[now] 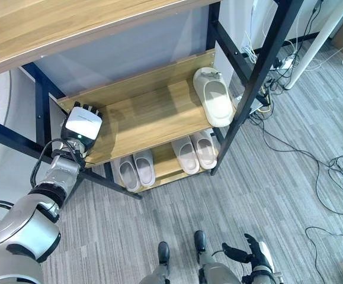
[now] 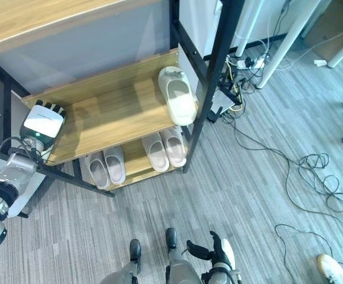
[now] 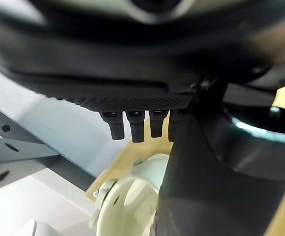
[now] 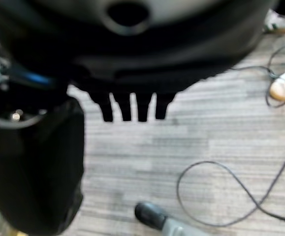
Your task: Arrange the slippers neatly on the shoe rack.
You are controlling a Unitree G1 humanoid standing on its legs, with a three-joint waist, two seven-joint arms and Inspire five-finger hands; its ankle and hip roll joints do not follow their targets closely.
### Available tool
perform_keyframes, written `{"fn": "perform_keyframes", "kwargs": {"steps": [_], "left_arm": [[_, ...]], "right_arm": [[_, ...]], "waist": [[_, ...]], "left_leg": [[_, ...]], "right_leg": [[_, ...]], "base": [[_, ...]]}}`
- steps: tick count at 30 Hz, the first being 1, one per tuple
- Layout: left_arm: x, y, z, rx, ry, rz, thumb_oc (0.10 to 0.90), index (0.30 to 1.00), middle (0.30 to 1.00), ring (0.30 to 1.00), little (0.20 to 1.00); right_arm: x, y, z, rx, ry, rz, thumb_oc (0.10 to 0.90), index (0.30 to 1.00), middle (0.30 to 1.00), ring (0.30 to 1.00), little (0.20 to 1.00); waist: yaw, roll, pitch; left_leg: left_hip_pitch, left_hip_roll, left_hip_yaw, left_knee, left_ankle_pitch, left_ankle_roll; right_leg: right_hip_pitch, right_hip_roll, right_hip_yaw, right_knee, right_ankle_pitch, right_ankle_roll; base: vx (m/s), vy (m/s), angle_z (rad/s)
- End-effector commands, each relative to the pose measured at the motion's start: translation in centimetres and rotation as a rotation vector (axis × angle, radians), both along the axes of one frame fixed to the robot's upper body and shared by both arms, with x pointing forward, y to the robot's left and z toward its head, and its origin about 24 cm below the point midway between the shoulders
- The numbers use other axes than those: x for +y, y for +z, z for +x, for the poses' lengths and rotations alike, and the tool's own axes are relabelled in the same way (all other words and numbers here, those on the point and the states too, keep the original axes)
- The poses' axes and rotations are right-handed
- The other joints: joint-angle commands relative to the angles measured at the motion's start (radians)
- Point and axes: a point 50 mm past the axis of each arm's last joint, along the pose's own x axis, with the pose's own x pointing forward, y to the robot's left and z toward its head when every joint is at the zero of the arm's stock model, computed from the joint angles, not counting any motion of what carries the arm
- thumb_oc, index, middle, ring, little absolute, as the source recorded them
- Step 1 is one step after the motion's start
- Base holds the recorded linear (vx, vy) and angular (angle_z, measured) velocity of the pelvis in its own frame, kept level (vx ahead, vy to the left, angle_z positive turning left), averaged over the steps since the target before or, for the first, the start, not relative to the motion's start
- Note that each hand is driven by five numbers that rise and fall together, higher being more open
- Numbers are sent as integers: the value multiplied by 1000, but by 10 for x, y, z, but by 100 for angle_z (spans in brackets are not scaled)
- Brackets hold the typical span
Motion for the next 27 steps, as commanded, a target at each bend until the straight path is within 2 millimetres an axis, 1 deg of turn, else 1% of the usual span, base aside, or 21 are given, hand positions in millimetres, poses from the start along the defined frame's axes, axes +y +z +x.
{"fn": "perform_keyframes", "kwargs": {"steps": [1, 2, 3, 4, 9, 10, 11, 12, 15, 20, 25, 27], "left_arm": [[41, 71, -1, -272, 187, 26, 800, 900, 900, 900, 900], [42, 71, -2, -273, 189, 24, 615, 622, 622, 622, 622], [42, 72, -2, -276, 189, 24, 455, 382, 382, 382, 382], [42, 73, -2, -279, 190, 26, 400, 300, 300, 300, 300], [43, 78, -2, -295, 182, 25, 400, 300, 300, 300, 300], [39, 67, -2, -289, 174, 9, 400, 300, 300, 300, 300], [39, 67, -2, -288, 174, 9, 400, 300, 300, 300, 300], [35, 61, 0, -280, 169, 1, 400, 300, 300, 300, 300], [33, 57, 0, -271, 170, -6, 400, 300, 300, 300, 300], [27, 56, 2, -277, 144, -18, 400, 300, 300, 300, 300], [1, 58, 12, -316, 36, -38, 400, 300, 300, 300, 300], [-12, 63, 15, -349, -19, -47, 400, 300, 300, 300, 300]], "right_arm": [[-5, 2, -7, -35, -7, -35, 800, 900, 900, 900, 900], [-5, 2, -8, -34, -7, -38, 800, 900, 900, 900, 900], [-6, 2, -8, -34, -8, -40, 800, 900, 900, 900, 900], [-6, 2, -7, -36, -8, -43, 800, 900, 900, 900, 900], [-6, 2, -8, -32, -11, -48, 800, 900, 900, 900, 900], [-4, 2, -7, -33, -11, -44, 800, 900, 900, 900, 900], [-4, 2, -7, -33, -11, -45, 800, 900, 900, 900, 900], [-4, 1, -8, -29, -2, -50, 800, 900, 900, 900, 900], [-5, 1, -8, -27, 7, -58, 800, 900, 900, 900, 900], [-8, 1, -12, -13, 15, -82, 800, 900, 900, 900, 900], [-8, 0, -13, -8, 2, -85, 800, 900, 900, 900, 900], [-8, 0, -12, -10, -10, -82, 800, 900, 900, 900, 900]], "waist": [[18, -47, -44], [17, -47, -45], [18, -47, -47], [18, -48, -47], [20, -46, -49], [20, -48, -49], [20, -47, -49], [18, -50, -49], [17, -52, -50], [15, -49, -55], [16, -48, -52], [17, -47, -49]], "left_leg": [[4, -38, 14, 2, -95, 24], [4, -39, 14, 2, -95, 24], [5, -39, 14, 2, -96, 24], [5, -39, 14, 2, -96, 24], [5, -42, 14, 2, -96, 25], [6, -43, 14, 2, -96, 25], [6, -43, 14, 2, -96, 25], [7, -43, 15, 2, -97, 26], [8, -42, 17, 2, -97, 26], [14, -45, 19, 2, -98, 27], [19, -47, 16, 2, -100, 28], [19, -49, 13, 2, -99, 28]], "right_leg": [[24, -63, 78, 4, -90, 155], [24, -63, 78, 4, -89, 155], [25, -63, 77, 4, -89, 155], [25, -64, 77, 4, -89, 156], [25, -67, 74, 4, -88, 156], [26, -68, 74, 4, -88, 156], [26, -67, 74, 4, -88, 156], [28, -67, 76, 4, -88, 156], [29, -67, 77, 4, -88, 156], [35, -68, 79, 4, -89, 155], [43, -70, 76, 4, -92, 154], [44, -72, 76, 4, -92, 154]], "base": [[0, 0, 0], [0, 0, 0], [0, 0, 0], [0, 0, 0], [0, 0, 0], [0, 0, 0], [0, 0, 0], [0, 0, 0], [0, 0, 0], [2, 3, -1], [-2, -4, 1], [-14, -29, 7]]}}
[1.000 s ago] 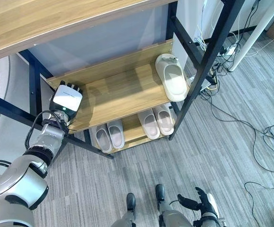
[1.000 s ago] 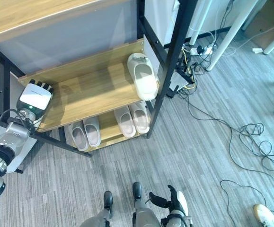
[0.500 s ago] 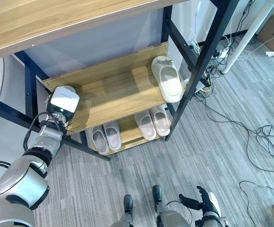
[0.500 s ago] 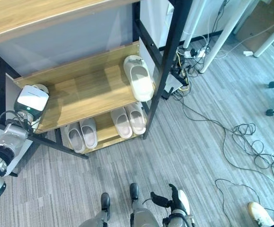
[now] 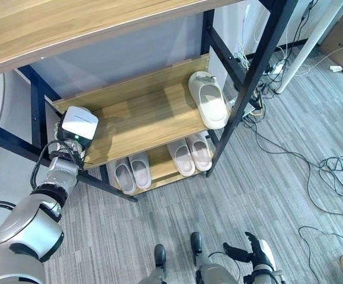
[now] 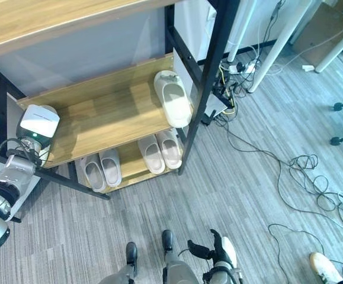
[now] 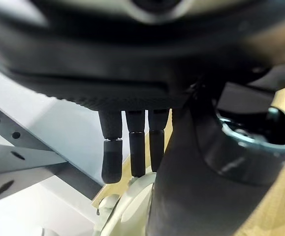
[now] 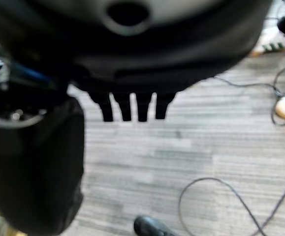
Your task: Arrange the slippers neatly on the shoe rack.
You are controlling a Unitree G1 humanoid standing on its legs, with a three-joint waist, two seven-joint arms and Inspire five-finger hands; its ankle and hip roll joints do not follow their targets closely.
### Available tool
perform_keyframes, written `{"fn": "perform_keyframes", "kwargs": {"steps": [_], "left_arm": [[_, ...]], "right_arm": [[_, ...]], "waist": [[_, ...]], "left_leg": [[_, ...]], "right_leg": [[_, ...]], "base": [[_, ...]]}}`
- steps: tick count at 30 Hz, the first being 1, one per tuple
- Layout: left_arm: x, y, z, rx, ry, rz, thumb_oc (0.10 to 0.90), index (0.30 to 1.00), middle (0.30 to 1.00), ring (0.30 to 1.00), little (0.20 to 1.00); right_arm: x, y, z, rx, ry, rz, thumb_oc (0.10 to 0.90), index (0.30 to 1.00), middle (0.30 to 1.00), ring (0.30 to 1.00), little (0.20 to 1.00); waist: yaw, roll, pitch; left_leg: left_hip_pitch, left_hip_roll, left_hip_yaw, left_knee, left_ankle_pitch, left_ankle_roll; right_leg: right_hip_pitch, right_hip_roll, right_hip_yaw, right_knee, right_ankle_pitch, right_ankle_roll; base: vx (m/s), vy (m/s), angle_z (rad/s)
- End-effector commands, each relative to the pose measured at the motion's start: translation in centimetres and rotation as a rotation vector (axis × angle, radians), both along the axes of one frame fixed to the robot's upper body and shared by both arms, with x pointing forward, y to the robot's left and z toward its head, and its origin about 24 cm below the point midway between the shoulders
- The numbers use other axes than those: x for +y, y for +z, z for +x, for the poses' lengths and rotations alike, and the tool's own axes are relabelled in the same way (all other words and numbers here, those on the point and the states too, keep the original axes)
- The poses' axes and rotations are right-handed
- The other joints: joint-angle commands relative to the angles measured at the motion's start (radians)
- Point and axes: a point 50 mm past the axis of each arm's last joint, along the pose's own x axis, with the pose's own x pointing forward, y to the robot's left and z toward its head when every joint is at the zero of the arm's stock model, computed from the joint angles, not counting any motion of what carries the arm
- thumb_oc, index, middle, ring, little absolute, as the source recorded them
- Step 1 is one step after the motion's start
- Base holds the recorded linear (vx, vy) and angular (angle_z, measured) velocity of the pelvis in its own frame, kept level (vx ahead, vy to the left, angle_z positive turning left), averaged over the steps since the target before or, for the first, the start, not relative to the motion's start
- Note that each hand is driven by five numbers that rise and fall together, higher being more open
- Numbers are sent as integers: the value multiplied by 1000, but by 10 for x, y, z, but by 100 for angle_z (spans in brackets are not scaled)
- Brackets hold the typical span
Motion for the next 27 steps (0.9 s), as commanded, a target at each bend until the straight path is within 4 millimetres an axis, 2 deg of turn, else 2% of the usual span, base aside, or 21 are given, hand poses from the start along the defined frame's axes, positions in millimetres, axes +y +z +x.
{"fn": "perform_keyframes", "kwargs": {"steps": [1, 2, 3, 4, 5, 6, 7, 8, 9, 10, 13, 20, 27], "left_arm": [[-17, 62, 16, -291, -56, -69, 400, 300, 300, 300, 300], [-17, 62, 16, -291, -56, -69, 400, 300, 300, 300, 300], [-37, 66, 19, -316, -138, -83, 400, 300, 300, 300, 300], [-37, 66, 19, -316, -138, -83, 400, 300, 300, 300, 300], [-52, 69, 19, -336, -205, -96, 400, 300, 300, 300, 300], [-60, 69, 19, -342, -239, -106, 400, 300, 300, 300, 300], [-60, 69, 19, -342, -239, -107, 400, 300, 300, 300, 300], [-72, 70, 18, -354, -296, -125, 400, 300, 300, 300, 300], [-72, 70, 18, -353, -295, -125, 400, 300, 300, 300, 300], [-86, 68, 16, -358, -354, -147, 400, 300, 300, 300, 300], [-104, 62, 15, -342, -419, -179, 400, 300, 300, 300, 300], [-126, 56, 22, -316, -435, -213, 400, 300, 300, 300, 300], [-135, 51, 28, -286, -422, -218, 400, 300, 300, 300, 300]], "right_arm": [[-5, -2, -13, -5, -50, -32, 800, 900, 900, 900, 900], [-5, -2, -12, -5, -50, -32, 800, 900, 900, 900, 900], [-5, -2, -12, -3, -61, -30, 800, 900, 900, 900, 900], [-5, -2, -12, -3, -61, -30, 800, 900, 900, 900, 900], [-5, -2, -11, 0, -67, -33, 800, 900, 900, 900, 900], [-4, -3, -11, 3, -68, -33, 800, 900, 900, 900, 900], [-4, -3, -11, 3, -68, -34, 800, 900, 900, 900, 900], [-3, -4, -11, 12, -74, -31, 800, 900, 900, 900, 900], [-3, -4, -11, 12, -74, -32, 800, 900, 900, 900, 900], [-3, -4, -12, 20, -78, -34, 800, 900, 900, 900, 900], [-3, -6, -13, 38, -81, -41, 800, 900, 900, 900, 900], [-8, -3, -7, 30, -76, -68, 800, 900, 900, 900, 900], [-14, -3, -11, 38, -98, -79, 800, 900, 900, 900, 900]], "waist": [[19, -21, -32], [19, -21, -32], [22, -18, -28], [22, -18, -28], [25, -15, -24], [26, -14, -22], [26, -13, -22], [29, -10, -22], [29, -10, -22], [30, -6, -21], [30, 5, -22], [16, 24, -19], [2, 27, -17]], "left_leg": [[10, -47, 6, 2, -99, 28], [11, -47, 6, 2, -99, 28], [11, -50, 3, 2, -98, 29], [11, -50, 3, 2, -98, 29], [13, -52, 2, 2, -98, 30], [14, -53, 2, 2, -98, 30], [14, -53, 2, 2, -98, 30], [16, -54, 1, 2, -98, 31], [16, -54, 2, 2, -98, 31], [20, -56, 3, 2, -98, 31], [26, -58, 5, 2, -97, 32], [21, -57, 12, 2, -92, 32], [6, -54, 20, 2, -89, 30]], "right_leg": [[38, -71, 68, 4, -99, 158], [38, -71, 68, 4, -99, 158], [41, -72, 68, 4, -100, 158], [41, -72, 68, 4, -100, 158], [43, -74, 67, 4, -100, 158], [44, -75, 67, 4, -101, 158], [44, -74, 67, 4, -101, 158], [47, -76, 67, 4, -101, 158], [47, -76, 67, 4, -102, 158], [51, -77, 67, 4, -102, 158], [57, -79, 69, 4, -103, 157], [50, -78, 77, 4, -101, 155], [31, -76, 82, 4, -96, 154]], "base": [[-10, -25, 10], [-18, -37, 9], [-13, -19, 5], [-21, -38, 4], [-17, -27, 5], [-17, -27, 6], [-14, -23, 6], [-5, -15, 3], [-18, -32, 1], [0, 0, 0], [-2, -6, -1], [-10, -8, -2], [-5, -21, -2]]}}
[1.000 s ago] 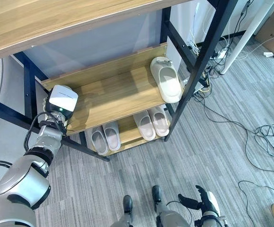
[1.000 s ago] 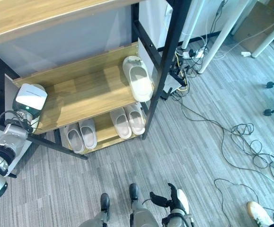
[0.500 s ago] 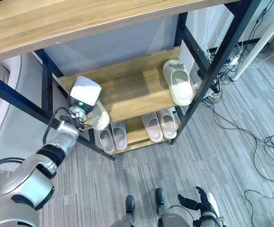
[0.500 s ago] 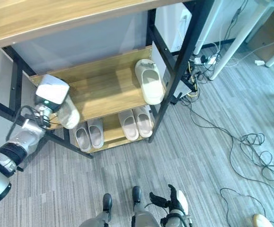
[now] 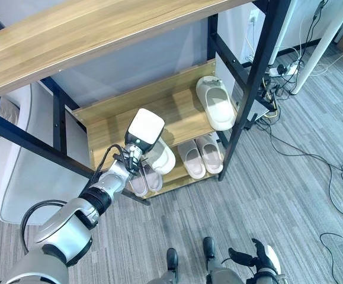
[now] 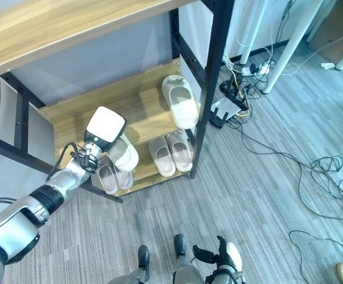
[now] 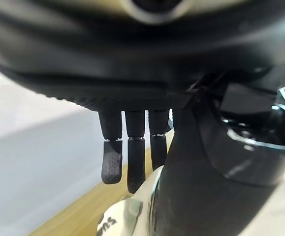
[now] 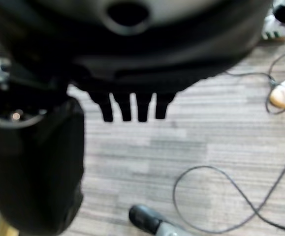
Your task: Arrange the slippers neatly on the shoe rack.
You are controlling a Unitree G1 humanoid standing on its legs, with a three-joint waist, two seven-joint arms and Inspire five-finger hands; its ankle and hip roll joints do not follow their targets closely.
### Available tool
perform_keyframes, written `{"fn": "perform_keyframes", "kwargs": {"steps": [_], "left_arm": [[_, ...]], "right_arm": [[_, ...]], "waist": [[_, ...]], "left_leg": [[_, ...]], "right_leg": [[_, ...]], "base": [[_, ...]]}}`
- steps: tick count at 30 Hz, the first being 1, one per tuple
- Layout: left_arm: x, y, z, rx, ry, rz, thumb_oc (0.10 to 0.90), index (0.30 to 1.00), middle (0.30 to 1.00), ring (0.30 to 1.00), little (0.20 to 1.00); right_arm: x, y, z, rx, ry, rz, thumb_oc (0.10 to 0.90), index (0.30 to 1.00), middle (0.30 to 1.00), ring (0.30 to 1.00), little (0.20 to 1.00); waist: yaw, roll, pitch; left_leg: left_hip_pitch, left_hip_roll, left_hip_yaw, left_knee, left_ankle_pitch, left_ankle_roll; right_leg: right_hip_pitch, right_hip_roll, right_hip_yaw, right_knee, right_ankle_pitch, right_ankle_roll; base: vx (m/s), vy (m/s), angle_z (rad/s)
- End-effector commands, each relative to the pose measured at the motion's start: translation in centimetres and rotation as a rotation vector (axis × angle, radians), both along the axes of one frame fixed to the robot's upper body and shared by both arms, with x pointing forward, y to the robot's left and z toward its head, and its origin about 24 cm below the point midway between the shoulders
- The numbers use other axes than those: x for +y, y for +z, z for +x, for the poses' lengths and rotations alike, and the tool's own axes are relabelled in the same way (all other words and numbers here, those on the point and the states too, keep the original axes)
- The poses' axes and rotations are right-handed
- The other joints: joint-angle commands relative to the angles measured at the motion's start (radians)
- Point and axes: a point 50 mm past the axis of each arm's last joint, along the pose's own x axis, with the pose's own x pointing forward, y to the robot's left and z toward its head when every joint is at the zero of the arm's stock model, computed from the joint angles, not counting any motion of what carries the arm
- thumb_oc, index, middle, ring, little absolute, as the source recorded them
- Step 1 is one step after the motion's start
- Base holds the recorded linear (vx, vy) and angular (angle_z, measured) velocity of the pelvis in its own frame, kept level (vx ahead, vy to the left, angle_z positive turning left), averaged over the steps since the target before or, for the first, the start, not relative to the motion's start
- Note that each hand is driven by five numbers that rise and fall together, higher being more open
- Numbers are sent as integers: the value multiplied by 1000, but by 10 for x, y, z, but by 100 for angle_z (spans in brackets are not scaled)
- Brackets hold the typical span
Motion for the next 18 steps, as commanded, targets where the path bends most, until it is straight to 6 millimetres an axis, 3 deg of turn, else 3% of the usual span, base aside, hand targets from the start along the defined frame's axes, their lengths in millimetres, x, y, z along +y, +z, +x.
{"fn": "perform_keyframes", "kwargs": {"steps": [1, 9, 14, 16, 17, 18], "left_arm": [[9, 66, 23, -227, 84, -35, 400, 300, 300, 300, 300], [9, 81, 25, -279, 74, -67, 400, 300, 300, 300, 300], [17, 77, 21, -278, 78, -96, 400, 300, 300, 300, 300], [21, 77, 19, -285, 73, -108, 400, 300, 300, 300, 300], [23, 75, 17, -290, 66, -116, 400, 300, 300, 300, 300], [23, 75, 17, -289, 66, -115, 400, 300, 300, 300, 300]], "right_arm": [[-5, 1, -5, -31, -37, -34, 800, 900, 900, 900, 900], [-8, 1, -9, -25, -55, -37, 800, 900, 900, 900, 900], [-9, -1, -14, -12, -60, -39, 800, 900, 900, 900, 900], [-7, -2, -15, -6, -53, -38, 800, 900, 900, 900, 900], [-5, -3, -16, 6, -48, -34, 800, 900, 900, 900, 900], [-4, -4, -16, 6, -47, -33, 800, 900, 900, 900, 900]], "waist": [[-16, -51, -5], [-33, -49, -4], [-36, -55, 5], [-37, -64, 18], [-41, -83, 30], [-42, -83, 32]], "left_leg": [[-12, -49, 21, 2, -90, 27], [2, -32, 27, 2, -95, 20], [47, -7, 29, 2, -100, 12], [63, 16, 34, 18, -102, 6], [49, 38, 40, 106, -133, -1], [46, 38, 39, 117, -139, -2]], "right_leg": [[13, -69, 82, 5, -87, 142], [30, -55, 89, 5, -103, 130], [59, -38, 91, 27, -130, 111], [61, -24, 92, 54, -149, 98], [75, -15, 92, 60, -160, 89], [77, -14, 92, 60, -160, 88]], "base": [[0, 0, 0], [22, -62, -4], [47, -120, 0], [28, -209, 0], [30, -212, -2], [72, -299, -2]]}}
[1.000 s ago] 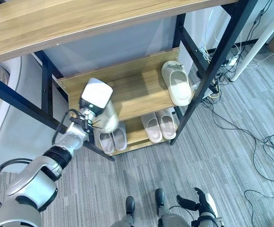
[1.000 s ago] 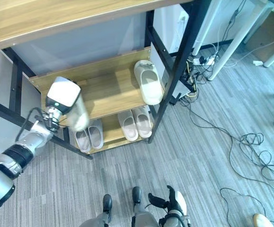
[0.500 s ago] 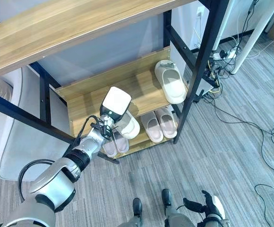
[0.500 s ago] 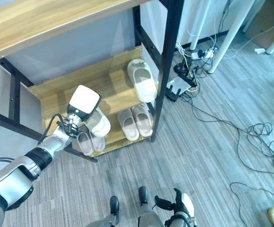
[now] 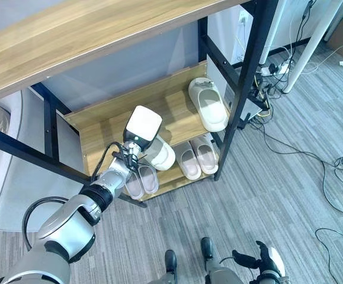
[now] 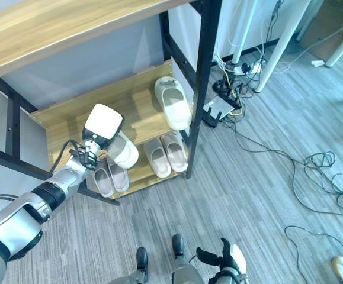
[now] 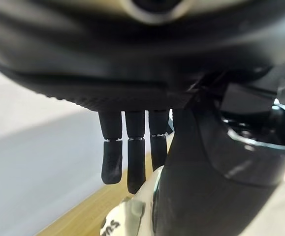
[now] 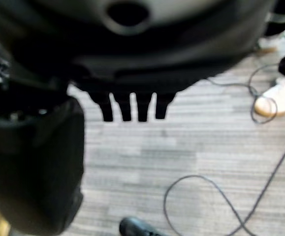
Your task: Arrange the slippers neatly on the shoe rack.
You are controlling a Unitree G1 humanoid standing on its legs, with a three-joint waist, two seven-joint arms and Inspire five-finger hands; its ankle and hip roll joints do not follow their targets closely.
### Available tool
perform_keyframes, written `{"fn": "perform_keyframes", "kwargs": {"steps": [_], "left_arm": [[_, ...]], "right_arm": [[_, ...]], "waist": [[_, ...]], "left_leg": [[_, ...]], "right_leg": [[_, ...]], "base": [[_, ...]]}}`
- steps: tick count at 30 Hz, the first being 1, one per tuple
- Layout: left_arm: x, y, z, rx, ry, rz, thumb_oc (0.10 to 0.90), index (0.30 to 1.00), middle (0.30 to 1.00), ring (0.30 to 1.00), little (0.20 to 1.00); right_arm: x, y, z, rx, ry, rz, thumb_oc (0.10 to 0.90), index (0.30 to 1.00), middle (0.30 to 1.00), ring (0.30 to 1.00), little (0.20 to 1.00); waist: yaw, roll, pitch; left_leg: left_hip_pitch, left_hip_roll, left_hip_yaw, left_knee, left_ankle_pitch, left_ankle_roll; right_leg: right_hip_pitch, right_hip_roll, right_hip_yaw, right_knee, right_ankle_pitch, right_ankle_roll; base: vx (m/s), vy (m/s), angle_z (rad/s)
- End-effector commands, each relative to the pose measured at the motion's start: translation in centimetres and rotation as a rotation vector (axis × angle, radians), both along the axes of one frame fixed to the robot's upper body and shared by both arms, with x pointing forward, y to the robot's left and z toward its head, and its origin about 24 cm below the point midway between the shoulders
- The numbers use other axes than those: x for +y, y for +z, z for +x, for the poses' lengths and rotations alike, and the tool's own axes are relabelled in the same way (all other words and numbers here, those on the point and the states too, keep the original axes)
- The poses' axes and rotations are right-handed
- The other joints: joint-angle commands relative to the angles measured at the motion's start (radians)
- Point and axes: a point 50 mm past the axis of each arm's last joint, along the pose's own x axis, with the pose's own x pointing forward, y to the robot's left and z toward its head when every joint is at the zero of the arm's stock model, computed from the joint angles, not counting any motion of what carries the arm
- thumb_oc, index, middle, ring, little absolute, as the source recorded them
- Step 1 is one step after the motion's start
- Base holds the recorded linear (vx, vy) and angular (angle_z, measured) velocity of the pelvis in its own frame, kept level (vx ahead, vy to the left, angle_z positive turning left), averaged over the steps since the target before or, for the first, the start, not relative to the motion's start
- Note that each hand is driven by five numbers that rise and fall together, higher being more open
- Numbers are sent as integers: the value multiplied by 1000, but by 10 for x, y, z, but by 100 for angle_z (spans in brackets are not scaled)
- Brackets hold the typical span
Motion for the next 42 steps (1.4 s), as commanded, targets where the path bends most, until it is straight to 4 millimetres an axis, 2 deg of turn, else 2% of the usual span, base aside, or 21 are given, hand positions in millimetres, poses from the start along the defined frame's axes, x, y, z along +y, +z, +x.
{"fn": "perform_keyframes", "kwargs": {"steps": [1, 2, 3, 4, 6, 7, 8, 9, 11, 12, 15, 19, 21, 25, 27, 28, 31, 37, 39, 40, 42], "left_arm": [[16, 66, 10, -272, 20, -72, 400, 300, 300, 300, 300], [17, 65, 9, -271, 20, -71, 400, 300, 300, 300, 300], [16, 63, 8, -268, 11, -71, 400, 300, 300, 300, 300], [16, 62, 8, -271, 12, -81, 400, 300, 300, 300, 300], [8, 66, 6, -281, -22, -79, 400, 300, 300, 300, 300], [4, 67, 6, -284, -39, -68, 400, 300, 300, 300, 300], [0, 68, 4, -288, -62, -63, 400, 300, 300, 300, 300], [2, 71, 3, -305, -66, -48, 400, 300, 300, 300, 300], [8, 72, 3, -311, -54, -29, 400, 300, 300, 300, 300], [15, 65, 0, -293, -43, -12, 400, 300, 300, 300, 300], [18, 60, 0, -281, -30, 13, 400, 300, 300, 300, 300], [19, 65, -3, -299, -32, 7, 400, 300, 300, 300, 300], [22, 66, -5, -308, -25, -7, 400, 300, 300, 300, 300], [34, 56, -5, -269, 37, -15, 400, 300, 300, 300, 300], [37, 54, -7, -261, 22, 6, 400, 300, 300, 300, 300], [43, 46, -6, -230, 41, 38, 400, 300, 300, 300, 300], [44, 43, -5, -216, 57, 17, 400, 300, 300, 300, 300], [34, 60, 2, -263, 39, 43, 400, 300, 300, 300, 300], [25, 71, 6, -292, 19, 82, 400, 300, 300, 300, 300], [14, 78, 9, -308, -8, 105, 400, 300, 300, 300, 300], [10, 80, 10, -314, -17, 113, 400, 300, 300, 300, 300]], "right_arm": [[3, -4, -13, -1, -19, -11, 800, 900, 900, 900, 900], [4, -4, -13, -1, -18, -10, 800, 900, 900, 900, 900], [5, -5, -13, 9, -5, -14, 800, 900, 900, 900, 900], [4, -4, -10, 12, 2, -23, 800, 900, 900, 900, 900], [-1, -3, -8, 17, -3, -41, 800, 900, 900, 900, 900], [-2, -3, -11, 21, -16, -42, 800, 900, 900, 900, 900], [-5, -3, -15, 24, -36, -50, 800, 900, 900, 900, 900], [-8, -2, -14, 21, -50, -51, 800, 900, 900, 900, 900], [-7, -2, -15, 17, -44, -47, 800, 900, 900, 900, 900], [-9, -4, -26, 24, -77, -34, 800, 900, 900, 900, 900], [-6, -7, -34, 34, -96, -14, 800, 900, 900, 900, 900], [7, -9, -30, 36, -72, 25, 800, 900, 900, 900, 900], [10, -10, -29, 41, -68, 34, 800, 900, 900, 900, 900], [13, -12, -39, 48, -82, 28, 800, 900, 900, 900, 900], [6, -12, -42, 62, -108, 26, 800, 900, 900, 900, 900], [3, -12, -44, 73, -108, 22, 800, 900, 900, 900, 900], [1, -10, -40, 62, -97, 7, 800, 900, 900, 900, 900], [-3, -3, -22, -5, -92, -19, 800, 900, 900, 900, 900], [-7, 0, -16, -27, -98, -31, 800, 900, 900, 900, 900], [-8, 1, -14, -40, -104, -32, 800, 900, 900, 900, 900], [-9, 1, -15, -40, -112, -32, 800, 900, 900, 900, 900]], "waist": [[-21, -87, 34], [-22, -88, 37], [-18, -98, 46], [-11, -101, 59], [13, -107, 70], [29, -110, 70], [42, -110, 73], [51, -109, 72], [61, -104, 60], [44, -108, 25], [34, -120, 12], [11, -116, 33], [5, -112, 39], [-10, -95, 38], [-16, -106, 18], [-10, -113, 0], [-6, -105, -9], [-8, -79, -2], [-7, -72, 3], [-7, -69, 4], [-7, -68, 5]], "left_leg": [[-3, 29, 38, 229, -170, -9], [-7, 30, 36, 243, -178, -10], [-32, 27, 35, 322, -186, -7], [-63, 17, 24, 395, -168, -2], [-147, -70, -6, 406, -188, 28], [-193, -113, -15, 370, -160, 31], [-246, -134, -9, 347, -112, 27], [-262, -143, -22, 331, -91, 24], [-220, -141, -36, 281, -90, 36], [-160, -139, -54, 241, -105, 63], [-99, -132, -41, 212, -122, 78], [-27, -98, -13, 187, -141, 94], [0, -82, 7, 181, -157, 99], [53, -62, 13, 161, -187, 95], [68, -85, -1, 168, -199, 96], [78, -89, 8, 157, -203, 95], [72, -85, 10, 118, -191, 91], [42, -78, -9, 52, -149, 79], [31, -76, -12, 35, -138, 77], [26, -74, -15, 20, -129, 76], [25, -73, -15, 14, -125, 75]], "right_leg": [[99, -32, 67, 47, -155, 75], [104, -32, 66, 45, -154, 75], [127, -35, 62, 36, -153, 70], [143, -41, 59, 32, -152, 65], [165, -43, 66, 13, -156, 71], [172, -34, 72, 9, -155, 74], [184, -23, 82, 7, -156, 74], [189, -10, 97, 7, -160, 74], [195, 5, 124, 7, -169, 77], [193, 2, 135, 46, -191, 76], [180, 1, 140, 136, -214, 81], [63, 6, 142, 380, -225, 139], [5, -28, 125, 435, -212, 172], [-19, -98, 95, 305, -174, 154], [11, -96, 114, 250, -163, 148], [49, -93, 120, 193, -152, 139], [66, -84, 127, 122, -126, 134], [78, -77, 124, 18, -88, 134], [69, -75, 122, 9, -85, 136], [63, -71, 124, 6, -84, 137], [60, -69, 125, 5, -86, 137]], "base": [[44, -147, 2], [84, -201, 6], [55, -72, 16], [77, -66, 17], [75, 2, 20], [93, 5, 13], [86, 21, -4], [104, 58, -19], [176, 121, -65], [220, 153, -88], [194, 145, -48], [32, 115, -42], [46, 57, -54], [151, -24, -25], [195, -27, -4], [146, -38, 18], [1, -33, 32], [-30, -15, -7], [-12, 8, -5], [0, 0, 0], [13, 2, 11]]}}
